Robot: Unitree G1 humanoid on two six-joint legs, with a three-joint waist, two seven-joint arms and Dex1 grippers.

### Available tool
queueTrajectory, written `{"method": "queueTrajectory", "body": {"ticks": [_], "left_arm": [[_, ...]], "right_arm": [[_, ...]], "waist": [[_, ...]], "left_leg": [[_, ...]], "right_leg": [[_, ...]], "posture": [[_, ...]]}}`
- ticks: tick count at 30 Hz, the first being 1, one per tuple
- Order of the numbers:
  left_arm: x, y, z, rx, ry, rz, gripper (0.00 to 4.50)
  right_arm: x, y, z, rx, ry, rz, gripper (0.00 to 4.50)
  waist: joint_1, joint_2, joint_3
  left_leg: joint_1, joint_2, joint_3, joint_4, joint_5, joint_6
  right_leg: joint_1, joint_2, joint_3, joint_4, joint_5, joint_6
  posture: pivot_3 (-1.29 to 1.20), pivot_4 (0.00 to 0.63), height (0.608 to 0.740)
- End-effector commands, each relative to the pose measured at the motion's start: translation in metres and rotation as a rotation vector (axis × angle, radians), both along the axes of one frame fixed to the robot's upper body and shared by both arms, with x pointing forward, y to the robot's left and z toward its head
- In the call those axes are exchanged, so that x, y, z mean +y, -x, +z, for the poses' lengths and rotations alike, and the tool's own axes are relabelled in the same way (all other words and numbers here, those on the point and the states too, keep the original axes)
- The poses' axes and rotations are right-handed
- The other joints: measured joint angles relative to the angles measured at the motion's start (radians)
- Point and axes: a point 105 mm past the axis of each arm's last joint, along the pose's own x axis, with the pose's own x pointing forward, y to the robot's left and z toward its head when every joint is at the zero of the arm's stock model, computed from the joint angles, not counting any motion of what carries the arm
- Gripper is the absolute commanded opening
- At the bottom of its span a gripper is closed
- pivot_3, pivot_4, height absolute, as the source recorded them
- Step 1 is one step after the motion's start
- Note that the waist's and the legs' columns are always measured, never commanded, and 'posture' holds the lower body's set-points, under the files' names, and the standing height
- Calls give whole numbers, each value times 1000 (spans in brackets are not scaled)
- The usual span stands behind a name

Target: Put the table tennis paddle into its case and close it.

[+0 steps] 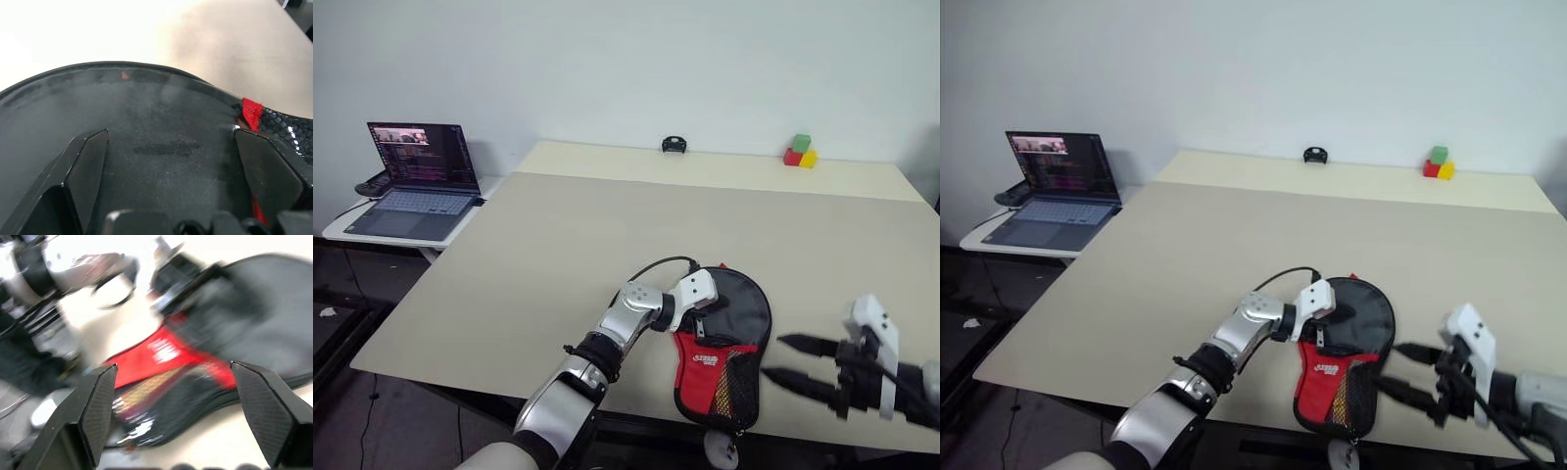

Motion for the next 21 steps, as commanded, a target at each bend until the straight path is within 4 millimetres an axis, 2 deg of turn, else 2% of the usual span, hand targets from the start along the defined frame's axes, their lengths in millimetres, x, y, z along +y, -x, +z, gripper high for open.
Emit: {"method": "queueTrajectory", "body": {"ticks": [1,4,6,9,13,17,19,21], "left_arm": [[15,0,13,-2,36,18,4500],[31,-4,44,-52,112,63,4500],[37,-4,56,-60,141,89,4500],[69,-5,77,-76,187,177,4500],[93,-4,83,-80,196,290,4500],[143,5,86,-85,199,461,4500],[144,6,87,-90,194,492,4500],[167,8,87,-112,166,571,4500]], "right_arm": [[-12,-22,8,-91,8,-23,4000],[-24,-46,13,-164,9,-60,4000],[-30,-55,14,-182,19,-65,4000],[-41,-74,20,-231,41,-87,4000],[-55,-83,23,-246,59,-83,4000],[-73,-97,31,-265,72,-117,4000],[-83,-102,34,-269,78,-133,4000],[-93,-108,36,-275,98,-164,4000]], "waist": [[-8,-1,2],[-32,0,10],[-35,1,11],[-40,2,12],[-45,3,13],[-49,5,14],[-47,6,15],[-45,6,15]], "left_leg": [[0,1,0,-1,0,0],[0,2,2,-1,0,-1],[-2,2,2,-1,1,-1],[-2,2,2,-1,1,-2],[-2,2,3,-1,3,-5],[-2,2,3,-1,2,-5],[-2,3,3,-1,2,-5],[-2,3,3,-1,2,-5]], "right_leg": [[0,0,0,0,0,-1],[-2,1,2,2,0,-2],[-4,1,2,3,0,-2],[-4,1,2,2,0,-2],[-5,1,3,2,-1,-2],[-5,0,3,2,0,-2],[-6,0,3,2,0,-2],[-5,0,3,3,0,-3]], "posture": [[0,150,740],[0,150,740],[0,150,740],[0,150,740],[0,150,740],[0,150,740],[0,150,740],[0,150,740]]}}
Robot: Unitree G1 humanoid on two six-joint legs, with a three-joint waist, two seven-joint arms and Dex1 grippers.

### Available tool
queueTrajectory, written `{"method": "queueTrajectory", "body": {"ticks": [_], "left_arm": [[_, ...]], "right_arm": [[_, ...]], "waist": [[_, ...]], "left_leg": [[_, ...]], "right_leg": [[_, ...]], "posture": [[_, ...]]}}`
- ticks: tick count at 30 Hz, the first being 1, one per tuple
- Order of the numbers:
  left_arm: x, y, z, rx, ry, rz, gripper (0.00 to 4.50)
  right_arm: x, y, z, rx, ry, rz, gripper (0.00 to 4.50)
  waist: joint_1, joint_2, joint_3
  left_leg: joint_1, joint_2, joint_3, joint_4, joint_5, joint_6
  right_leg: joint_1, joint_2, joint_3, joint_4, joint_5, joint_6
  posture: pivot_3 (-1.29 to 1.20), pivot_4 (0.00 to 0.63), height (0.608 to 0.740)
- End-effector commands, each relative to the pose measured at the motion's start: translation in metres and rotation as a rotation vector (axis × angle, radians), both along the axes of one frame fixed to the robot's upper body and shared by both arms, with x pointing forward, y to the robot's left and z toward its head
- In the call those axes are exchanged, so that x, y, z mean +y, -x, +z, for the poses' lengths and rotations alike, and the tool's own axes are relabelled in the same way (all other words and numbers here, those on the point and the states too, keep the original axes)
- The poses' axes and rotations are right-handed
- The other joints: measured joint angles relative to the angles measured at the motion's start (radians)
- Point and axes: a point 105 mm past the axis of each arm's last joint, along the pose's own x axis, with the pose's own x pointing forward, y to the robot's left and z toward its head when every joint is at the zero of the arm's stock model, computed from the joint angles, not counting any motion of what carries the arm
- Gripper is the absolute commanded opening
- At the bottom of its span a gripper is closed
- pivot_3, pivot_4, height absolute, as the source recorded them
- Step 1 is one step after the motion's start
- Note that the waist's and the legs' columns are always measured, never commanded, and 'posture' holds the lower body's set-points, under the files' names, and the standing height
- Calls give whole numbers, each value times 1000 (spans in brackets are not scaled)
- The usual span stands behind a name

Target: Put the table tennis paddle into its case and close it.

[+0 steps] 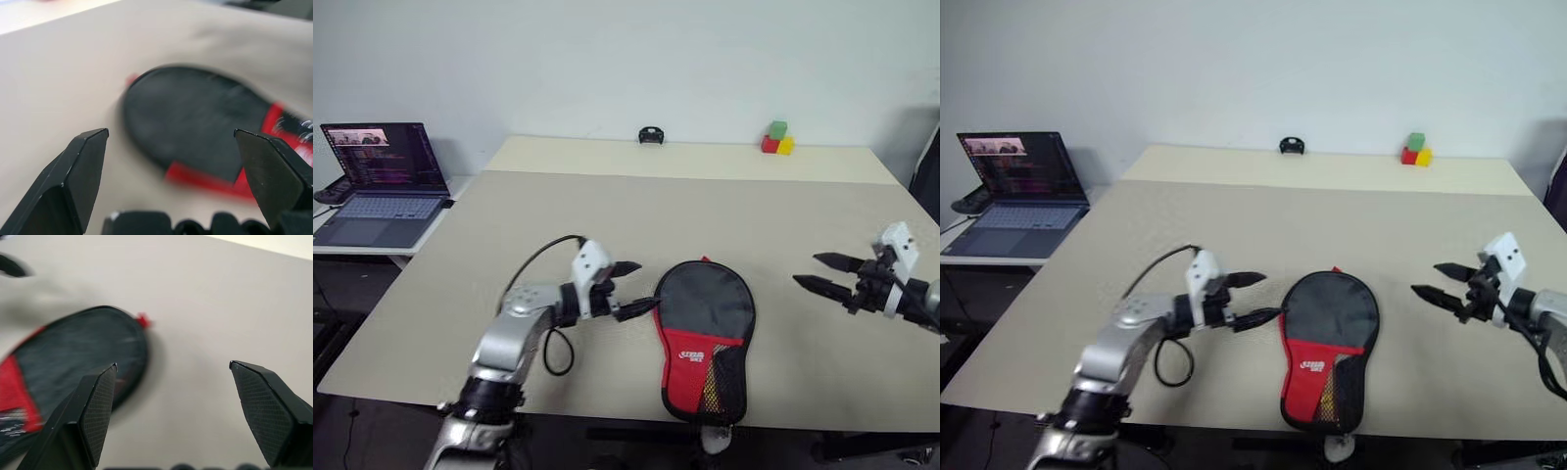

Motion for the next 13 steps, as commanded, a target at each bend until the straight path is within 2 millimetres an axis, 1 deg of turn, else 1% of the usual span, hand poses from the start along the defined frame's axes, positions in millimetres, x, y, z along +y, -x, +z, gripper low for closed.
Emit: {"method": "queueTrajectory", "body": {"ticks": [1,2,3,5,7,10,13], "left_arm": [[20,7,19,-82,-20,74,4500],[27,8,19,-86,-42,95,4500],[27,5,20,-92,-60,113,4500],[35,3,21,-93,-82,132,4500],[38,1,18,-89,-106,142,4500],[35,1,17,-86,-109,141,4500],[34,-2,17,-85,-98,150,4500]], "right_arm": [[-13,-7,16,-60,44,-23,4000],[-15,-9,16,-59,47,-30,4000],[-21,-12,19,-61,56,-41,4000],[-19,-13,22,-61,62,-30,4000],[-13,-12,21,-51,59,-4,4000],[-10,-9,17,-30,60,16,4000],[-12,-10,16,-5,68,15,4000]], "waist": [[0,0,0],[0,0,0],[1,1,0],[3,2,1],[3,2,1],[2,2,1],[2,2,1]], "left_leg": [[0,0,0,0,0,0],[0,0,0,0,0,0],[0,0,0,0,1,-1],[0,0,0,0,1,-2],[0,0,1,0,1,-2],[0,0,1,-1,1,-2],[-1,0,1,-1,1,-2]], "right_leg": [[0,0,0,0,0,0],[0,0,0,0,0,0],[0,0,0,0,0,0],[0,0,0,-1,0,0],[0,-1,0,-1,0,0],[-1,-1,0,-1,0,0],[-1,-1,1,-1,0,0]], "posture": [[0,150,740],[0,150,740],[0,150,740],[0,150,740],[0,150,740],[0,150,740],[0,150,740]]}}
